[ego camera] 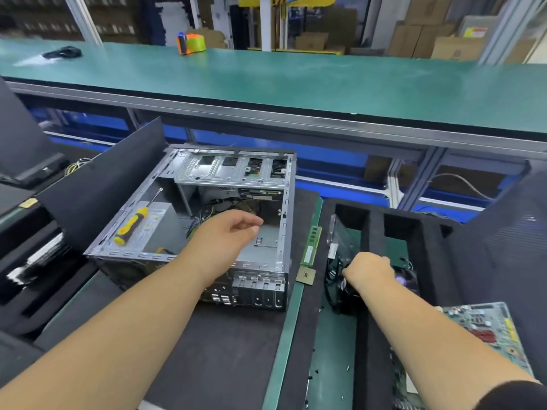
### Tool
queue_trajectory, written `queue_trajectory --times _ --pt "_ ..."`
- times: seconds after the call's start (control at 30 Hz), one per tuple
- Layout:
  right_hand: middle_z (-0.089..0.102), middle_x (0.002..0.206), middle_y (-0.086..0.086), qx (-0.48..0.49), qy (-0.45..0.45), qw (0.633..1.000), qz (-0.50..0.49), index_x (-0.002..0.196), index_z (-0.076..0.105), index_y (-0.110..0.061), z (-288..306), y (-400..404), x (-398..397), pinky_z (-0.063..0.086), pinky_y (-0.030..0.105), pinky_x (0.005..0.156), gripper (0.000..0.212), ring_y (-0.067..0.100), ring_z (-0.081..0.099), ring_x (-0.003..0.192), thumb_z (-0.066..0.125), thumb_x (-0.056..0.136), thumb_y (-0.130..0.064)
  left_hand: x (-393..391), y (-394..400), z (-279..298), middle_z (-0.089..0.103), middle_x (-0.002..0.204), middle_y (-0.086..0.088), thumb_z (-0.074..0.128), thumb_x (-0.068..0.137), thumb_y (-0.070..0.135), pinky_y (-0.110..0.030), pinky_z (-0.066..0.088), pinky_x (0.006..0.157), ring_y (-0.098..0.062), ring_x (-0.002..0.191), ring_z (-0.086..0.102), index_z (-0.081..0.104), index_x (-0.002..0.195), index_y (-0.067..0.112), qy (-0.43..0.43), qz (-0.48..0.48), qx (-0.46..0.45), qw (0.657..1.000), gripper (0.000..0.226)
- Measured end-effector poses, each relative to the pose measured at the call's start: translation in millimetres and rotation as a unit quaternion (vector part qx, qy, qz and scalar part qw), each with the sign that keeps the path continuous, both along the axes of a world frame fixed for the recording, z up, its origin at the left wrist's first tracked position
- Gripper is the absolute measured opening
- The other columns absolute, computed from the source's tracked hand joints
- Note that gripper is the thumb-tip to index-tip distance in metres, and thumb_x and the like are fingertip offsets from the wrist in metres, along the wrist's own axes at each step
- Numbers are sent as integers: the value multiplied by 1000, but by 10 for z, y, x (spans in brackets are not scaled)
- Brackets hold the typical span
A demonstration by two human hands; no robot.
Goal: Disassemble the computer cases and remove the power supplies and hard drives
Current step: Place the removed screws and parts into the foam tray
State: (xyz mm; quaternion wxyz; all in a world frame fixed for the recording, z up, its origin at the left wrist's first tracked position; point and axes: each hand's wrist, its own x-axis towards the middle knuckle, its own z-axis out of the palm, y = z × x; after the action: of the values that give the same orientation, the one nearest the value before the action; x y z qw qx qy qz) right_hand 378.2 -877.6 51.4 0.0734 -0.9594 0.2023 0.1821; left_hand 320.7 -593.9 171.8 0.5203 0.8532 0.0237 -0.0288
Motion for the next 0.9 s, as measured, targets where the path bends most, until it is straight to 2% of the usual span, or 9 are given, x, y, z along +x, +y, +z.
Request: queue_trajectory --times 0.07,0.13,0.3,0.43,0.53,0.63,0.77,0.83,0.9 --pt "61 115 7 -54 -50 997 22 109 60 -15 96 -18 -34 41 36 89 27 30 44 118 58 89 -34 -19 -9 6 70 99 20 65 91 31 -22 45 82 2 97 63 71 94 47 -6 -1 -6 1000 18" --pt "61 113 6 -59 -95 993 34 110 60 -17 247 -14 -57 39 37 88 33 30 45 116 55 92 -43 -41 -22 17 69 97 21 65 91 31 -22 46 82 2 96 63 71 94 49 -13 -5 -9 1000 19" --pt "66 109 3 39 -215 976 18 109 66 -25 716 119 -152 38 40 92 29 32 49 113 48 98 -46 -108 -31 80 70 98 16 66 91 29 -28 50 90 -4 97 65 72 94 46 -23 -21 -22 999 18" --pt "66 96 -5 118 -292 949 26 95 67 -30 1033 308 -300 42 42 92 21 29 53 106 50 98 -41 -120 60 144 69 97 15 65 93 27 -20 46 80 -1 92 64 72 98 40 -41 -33 -18 998 16" --pt "65 92 -10 168 -324 930 45 90 65 -32 1182 495 -426 47 43 90 18 24 55 100 51 98 -39 -91 178 174 68 96 13 64 93 25 -12 43 65 1 81 61 72 99 37 -51 -29 -17 998 16" --pt "64 85 -11 199 -345 915 64 85 65 -28 1256 721 -527 49 41 82 22 21 58 90 50 98 -38 -34 370 176 67 95 12 64 93 23 -12 45 68 -4 86 61 71 101 34 -66 -23 -5 998 15" --pt "45 55 -5 229 -369 899 56 63 48 -21 1312 1127 -631 32 33 54 42 16 46 57 49 99 -43 91 844 142 62 89 12 64 93 24 -26 49 72 -8 82 58 65 108 30 -102 15 81 991 17" --pt "43 55 -3 240 -362 900 44 64 46 -16 1321 1377 -646 30 33 52 41 18 41 55 50 99 -37 161 1183 113 59 91 12 64 91 28 -32 48 71 -10 81 57 60 113 29 -116 60 157 979 22" --pt "50 62 -3 257 -342 903 33 70 51 -18 1322 1639 -641 34 33 55 27 18 45 58 51 95 -27 213 1526 83 55 93 12 64 88 31 -32 41 67 -15 81 55 57 110 30 -132 101 220 961 23"
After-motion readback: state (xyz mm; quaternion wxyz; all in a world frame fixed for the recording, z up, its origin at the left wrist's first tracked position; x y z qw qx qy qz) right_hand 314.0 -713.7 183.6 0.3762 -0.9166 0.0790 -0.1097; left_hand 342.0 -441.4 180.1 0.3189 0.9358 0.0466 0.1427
